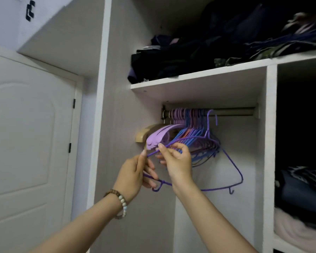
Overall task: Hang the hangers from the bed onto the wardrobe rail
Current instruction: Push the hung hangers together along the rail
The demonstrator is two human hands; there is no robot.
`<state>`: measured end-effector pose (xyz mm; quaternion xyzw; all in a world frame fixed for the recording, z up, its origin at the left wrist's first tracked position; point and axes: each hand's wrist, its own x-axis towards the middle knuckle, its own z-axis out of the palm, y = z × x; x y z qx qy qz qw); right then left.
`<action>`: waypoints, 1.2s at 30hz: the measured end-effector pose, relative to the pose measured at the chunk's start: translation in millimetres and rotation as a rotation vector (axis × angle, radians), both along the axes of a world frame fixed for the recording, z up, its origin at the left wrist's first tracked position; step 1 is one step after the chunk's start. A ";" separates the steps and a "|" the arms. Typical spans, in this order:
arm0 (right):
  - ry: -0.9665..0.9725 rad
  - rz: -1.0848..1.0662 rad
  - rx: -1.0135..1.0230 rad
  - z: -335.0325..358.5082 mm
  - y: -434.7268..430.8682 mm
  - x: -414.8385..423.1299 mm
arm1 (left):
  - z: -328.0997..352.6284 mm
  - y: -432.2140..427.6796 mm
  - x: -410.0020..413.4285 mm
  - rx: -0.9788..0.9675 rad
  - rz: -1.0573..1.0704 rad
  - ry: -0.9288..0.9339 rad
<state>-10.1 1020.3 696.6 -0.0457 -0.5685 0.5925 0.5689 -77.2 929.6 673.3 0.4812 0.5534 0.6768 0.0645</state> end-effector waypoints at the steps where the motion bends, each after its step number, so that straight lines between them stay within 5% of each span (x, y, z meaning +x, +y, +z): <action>1: -0.019 -0.021 0.010 4.2 12.7 3.2 | 2.0 13.6 3.9 0.004 -0.010 -0.018; 16: -0.191 -0.255 -0.008 45.0 145.0 12.8 | 34.1 132.4 10.5 -0.285 0.066 0.300; 29: -0.346 -0.180 -0.109 30.8 175.4 -2.3 | 29.0 152.4 -3.2 -0.470 0.057 0.246; 36: -0.432 -0.416 0.076 21.7 153.6 4.1 | 24.2 114.4 -20.8 -0.403 0.107 0.208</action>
